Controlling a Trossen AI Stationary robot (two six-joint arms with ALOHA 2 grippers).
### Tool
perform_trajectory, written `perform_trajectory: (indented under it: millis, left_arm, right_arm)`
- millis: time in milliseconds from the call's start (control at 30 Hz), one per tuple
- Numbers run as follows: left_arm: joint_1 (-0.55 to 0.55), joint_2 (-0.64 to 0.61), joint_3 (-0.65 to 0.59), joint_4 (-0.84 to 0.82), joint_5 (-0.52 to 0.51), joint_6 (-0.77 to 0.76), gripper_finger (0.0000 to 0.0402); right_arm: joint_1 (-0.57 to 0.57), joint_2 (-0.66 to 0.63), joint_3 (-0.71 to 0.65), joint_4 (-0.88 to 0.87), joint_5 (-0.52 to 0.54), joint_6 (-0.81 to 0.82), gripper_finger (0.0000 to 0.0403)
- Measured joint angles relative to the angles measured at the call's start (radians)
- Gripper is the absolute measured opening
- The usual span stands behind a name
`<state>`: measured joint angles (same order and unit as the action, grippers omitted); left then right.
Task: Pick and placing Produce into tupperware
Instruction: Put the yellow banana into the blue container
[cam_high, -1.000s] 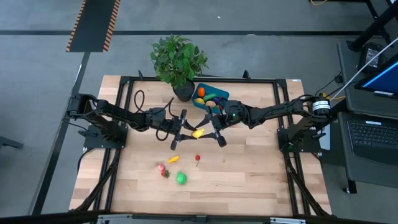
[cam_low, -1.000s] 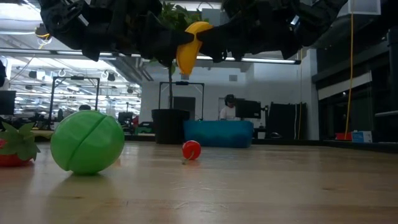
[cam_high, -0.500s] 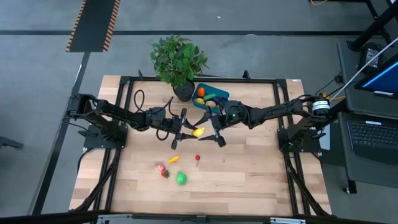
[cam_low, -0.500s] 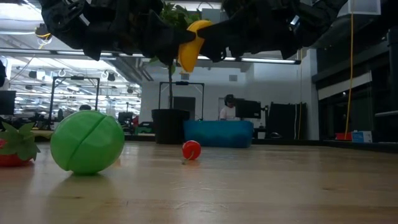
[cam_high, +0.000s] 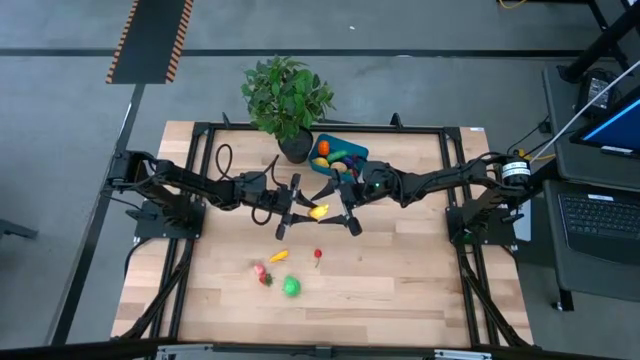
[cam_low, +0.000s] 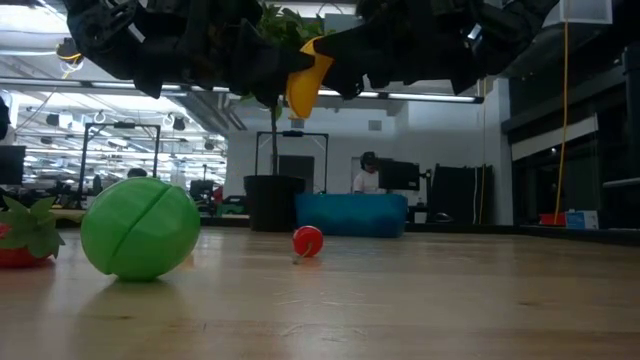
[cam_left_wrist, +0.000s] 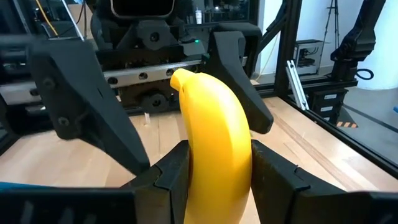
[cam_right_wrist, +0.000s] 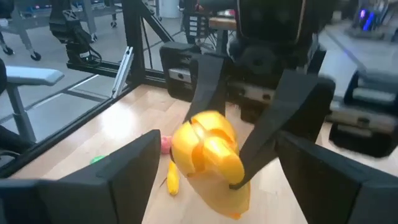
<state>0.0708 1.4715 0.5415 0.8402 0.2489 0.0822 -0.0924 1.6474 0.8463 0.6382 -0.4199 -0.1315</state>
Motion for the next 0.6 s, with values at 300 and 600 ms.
perform_trajectory:
  millis: [300, 600]
  left_arm:
    - [0.012, 0.000, -0.001, 0.000, 0.003, -0.001, 0.0130]
    - [0.015, 0.000, -0.002, 0.001, 0.003, -0.002, 0.0130]
  right_arm:
    - [0.021, -0.002, 0.000, 0.045, 0.001, -0.082, 0.0320]
    - [0.027, -0.002, 0.000, 0.036, 0.001, -0.089, 0.0320]
